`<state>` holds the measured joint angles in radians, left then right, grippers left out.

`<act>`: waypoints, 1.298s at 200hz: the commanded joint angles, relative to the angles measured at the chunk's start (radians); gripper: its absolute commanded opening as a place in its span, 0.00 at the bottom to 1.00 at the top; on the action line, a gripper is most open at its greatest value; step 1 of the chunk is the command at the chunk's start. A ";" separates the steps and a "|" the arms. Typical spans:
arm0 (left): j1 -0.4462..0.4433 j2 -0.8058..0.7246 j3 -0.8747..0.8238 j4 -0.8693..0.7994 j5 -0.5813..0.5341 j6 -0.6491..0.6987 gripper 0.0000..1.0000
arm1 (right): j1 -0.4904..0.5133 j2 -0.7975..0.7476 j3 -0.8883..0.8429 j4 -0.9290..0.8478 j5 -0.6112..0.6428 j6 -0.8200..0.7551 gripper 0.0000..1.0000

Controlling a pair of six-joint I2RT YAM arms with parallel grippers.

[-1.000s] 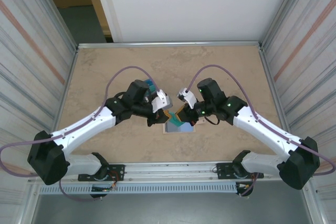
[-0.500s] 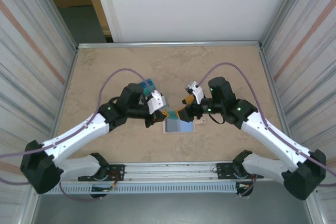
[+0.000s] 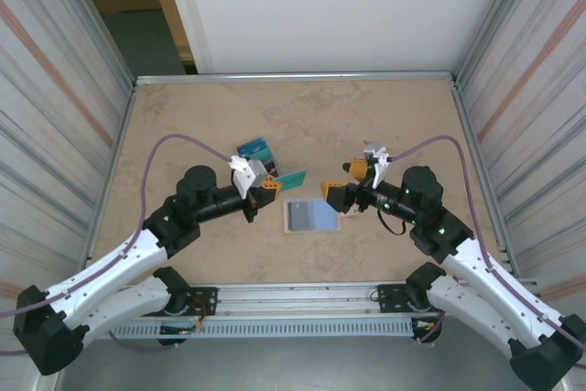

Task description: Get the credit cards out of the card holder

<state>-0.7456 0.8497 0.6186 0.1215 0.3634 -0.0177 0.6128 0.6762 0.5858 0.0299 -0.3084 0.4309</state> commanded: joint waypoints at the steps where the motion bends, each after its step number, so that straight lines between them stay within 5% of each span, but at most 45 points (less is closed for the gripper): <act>1: 0.024 -0.021 -0.016 0.122 0.063 -0.097 0.00 | -0.020 -0.009 -0.023 0.051 0.124 0.131 0.99; 53: 0.109 0.008 -0.052 0.341 0.281 -0.289 0.00 | -0.038 0.057 -0.038 0.203 -0.173 0.122 1.00; 77: 0.109 0.029 -0.036 0.333 0.345 -0.292 0.00 | -0.035 0.108 -0.032 0.290 -0.273 0.126 0.92; 168: 0.107 0.066 -0.027 0.345 0.388 -0.312 0.00 | 0.058 0.289 0.072 0.387 -0.424 0.074 0.38; 190: 0.108 0.060 -0.036 0.344 0.368 -0.311 0.00 | 0.075 0.299 0.084 0.382 -0.426 0.051 0.18; 200: 0.108 0.054 -0.039 0.337 0.358 -0.308 0.00 | 0.079 0.299 0.088 0.367 -0.416 0.041 0.00; 210: 0.108 0.047 -0.037 0.318 0.349 -0.296 0.00 | 0.081 0.294 0.092 0.351 -0.395 0.035 0.00; 246: 0.108 -0.013 0.014 0.125 0.294 -0.168 0.39 | 0.083 0.266 0.102 0.254 -0.348 -0.010 0.00; 259: 0.108 -0.035 0.062 0.002 0.257 -0.089 0.46 | 0.084 0.253 0.109 0.211 -0.339 -0.035 0.00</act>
<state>-0.6384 0.8680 0.5915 0.3058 0.6800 -0.2451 0.6937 0.9619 0.6472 0.3271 -0.6853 0.4587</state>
